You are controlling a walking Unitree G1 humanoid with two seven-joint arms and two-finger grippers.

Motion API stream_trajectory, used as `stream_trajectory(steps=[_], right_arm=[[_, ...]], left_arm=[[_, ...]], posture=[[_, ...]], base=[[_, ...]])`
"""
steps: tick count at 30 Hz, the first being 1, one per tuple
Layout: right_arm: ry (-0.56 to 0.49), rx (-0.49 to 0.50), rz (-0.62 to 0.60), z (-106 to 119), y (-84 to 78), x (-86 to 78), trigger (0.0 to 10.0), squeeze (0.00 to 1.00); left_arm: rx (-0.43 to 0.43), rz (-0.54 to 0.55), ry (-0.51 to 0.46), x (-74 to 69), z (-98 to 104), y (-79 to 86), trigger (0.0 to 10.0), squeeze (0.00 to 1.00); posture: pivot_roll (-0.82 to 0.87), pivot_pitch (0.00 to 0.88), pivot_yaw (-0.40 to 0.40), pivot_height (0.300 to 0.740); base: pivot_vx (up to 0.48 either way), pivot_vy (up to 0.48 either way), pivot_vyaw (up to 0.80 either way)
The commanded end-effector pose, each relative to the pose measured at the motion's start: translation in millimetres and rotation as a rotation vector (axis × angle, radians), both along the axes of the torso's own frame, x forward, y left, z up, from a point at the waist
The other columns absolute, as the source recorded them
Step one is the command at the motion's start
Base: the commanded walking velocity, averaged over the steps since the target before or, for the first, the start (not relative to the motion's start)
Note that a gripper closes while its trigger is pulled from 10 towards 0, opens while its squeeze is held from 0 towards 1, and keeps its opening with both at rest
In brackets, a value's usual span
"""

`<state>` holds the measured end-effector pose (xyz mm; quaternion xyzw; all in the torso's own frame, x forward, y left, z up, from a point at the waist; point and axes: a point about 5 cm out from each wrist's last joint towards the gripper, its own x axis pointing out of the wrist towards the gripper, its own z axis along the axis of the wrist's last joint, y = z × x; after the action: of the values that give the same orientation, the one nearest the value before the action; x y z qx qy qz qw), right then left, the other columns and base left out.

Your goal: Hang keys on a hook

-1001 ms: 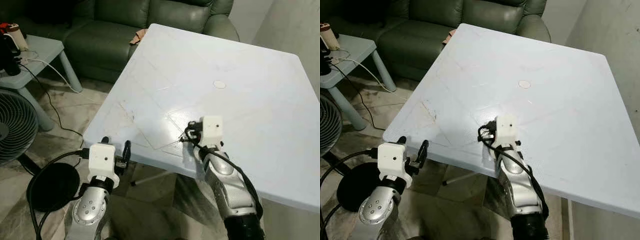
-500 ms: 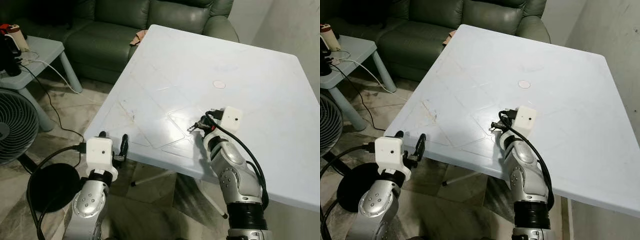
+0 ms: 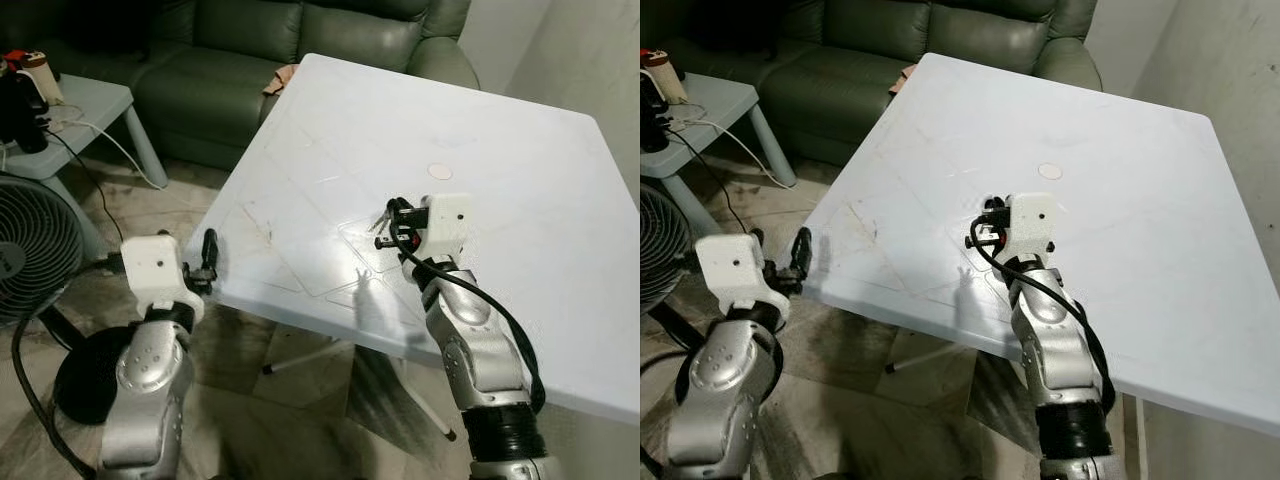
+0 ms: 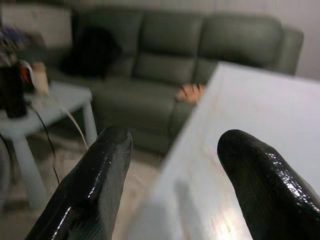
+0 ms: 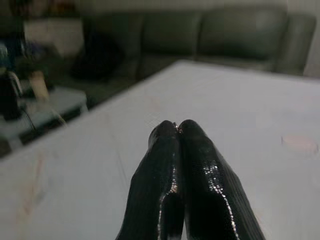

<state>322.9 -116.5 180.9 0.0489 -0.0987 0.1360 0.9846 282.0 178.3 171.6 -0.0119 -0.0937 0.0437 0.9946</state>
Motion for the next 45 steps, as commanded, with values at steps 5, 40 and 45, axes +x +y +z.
stream_trajectory(steps=[5,40,45], right_arm=[[-0.077,0.018,-0.018,1,-13.2,-8.5,10.0,0.00],[0.008,-0.092,-0.065,-17,-15.0,0.6,10.0,0.00],[0.012,-0.096,-0.057,-18,-13.8,0.7,10.0,0.00]], left_arm=[[-0.025,0.000,-0.024,-4.6,2,3.1,10.0,0.00],[-0.101,0.016,0.053,4.3,-13,11.9,10.0,0.00],[-0.094,0.032,0.073,4.8,-16,13.3,10.0,0.00]], posture=[[-0.04,0.020,-0.047,0.740],[-0.05,0.000,-0.051,0.740],[-0.05,0.000,-0.053,0.740]], base=[[0.000,0.000,0.00],[0.000,0.008,-0.60],[0.000,0.331,-0.77]])
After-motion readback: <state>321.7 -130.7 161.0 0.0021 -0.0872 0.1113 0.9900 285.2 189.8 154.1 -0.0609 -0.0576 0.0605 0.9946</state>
